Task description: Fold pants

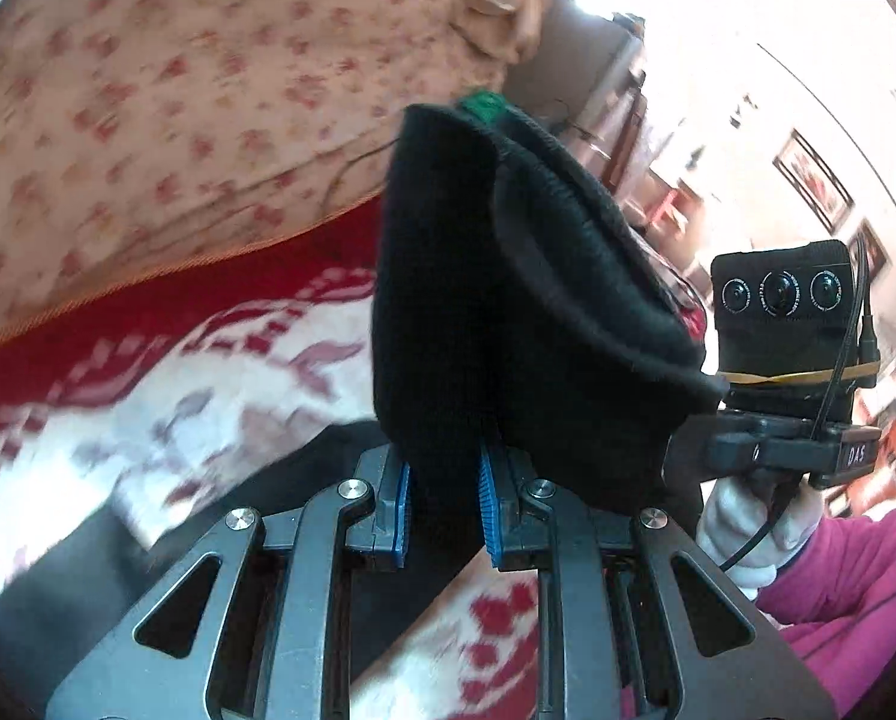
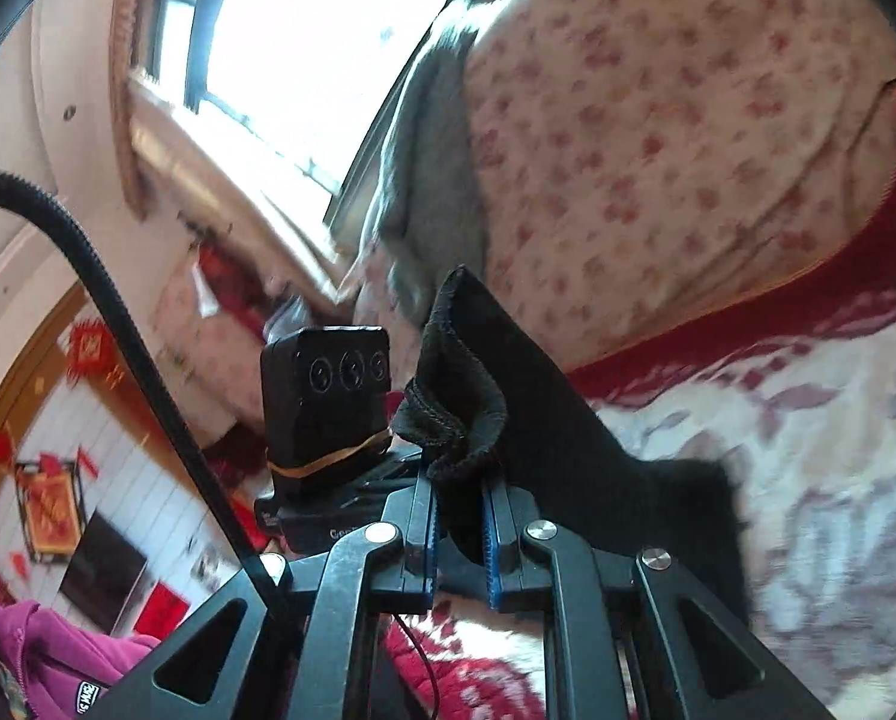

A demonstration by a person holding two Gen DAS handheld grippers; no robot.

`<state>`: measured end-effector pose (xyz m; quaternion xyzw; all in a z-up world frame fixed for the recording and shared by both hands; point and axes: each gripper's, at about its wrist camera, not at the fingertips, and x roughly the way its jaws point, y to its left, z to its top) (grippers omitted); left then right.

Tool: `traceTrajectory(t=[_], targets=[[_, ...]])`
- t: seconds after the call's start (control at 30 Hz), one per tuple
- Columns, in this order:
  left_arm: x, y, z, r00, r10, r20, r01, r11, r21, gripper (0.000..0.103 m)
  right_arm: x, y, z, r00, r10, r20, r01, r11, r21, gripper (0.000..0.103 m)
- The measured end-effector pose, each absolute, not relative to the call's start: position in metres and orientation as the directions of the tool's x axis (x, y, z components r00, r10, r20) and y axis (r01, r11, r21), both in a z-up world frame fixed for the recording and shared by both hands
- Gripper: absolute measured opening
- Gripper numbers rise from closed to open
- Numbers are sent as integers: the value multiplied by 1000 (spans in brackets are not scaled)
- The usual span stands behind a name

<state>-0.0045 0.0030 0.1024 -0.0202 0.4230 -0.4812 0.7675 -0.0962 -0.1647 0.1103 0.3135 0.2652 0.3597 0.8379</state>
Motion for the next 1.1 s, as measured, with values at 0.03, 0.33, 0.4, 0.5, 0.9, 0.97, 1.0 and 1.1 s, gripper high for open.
traceTrajectory(t=[0.03,0.33,0.4,0.5,0.9,0.97,1.0,1.1], targets=[[-5,14,98,192,-750,-633,708,553,-440,18,-91,-153,105,577,784,-228,-443,535,719,11],[-2,137,30,299,-562,-771,446,797,-408,22,-35,-44,31,363,860,-359,-438,497,749,10],[-4,162,26,346,-495,-797,381,850,-363,22,-30,-27,20,336,860,-384,-442,504,742,10],[-7,197,23,391,-467,-793,289,880,-376,22,-30,-6,11,316,856,-408,-465,515,721,11],[-34,220,29,358,-621,-697,164,777,-608,64,-59,-77,52,410,776,-480,-479,631,610,47],[-36,217,32,375,-636,-675,147,759,-634,73,-55,-98,57,470,718,-513,-444,694,566,49],[-36,216,32,376,-637,-673,143,757,-638,73,-50,-108,57,492,695,-524,-418,716,558,49],[-38,214,34,381,-611,-694,128,778,-615,73,-40,-122,54,498,695,-519,-383,713,587,49]])
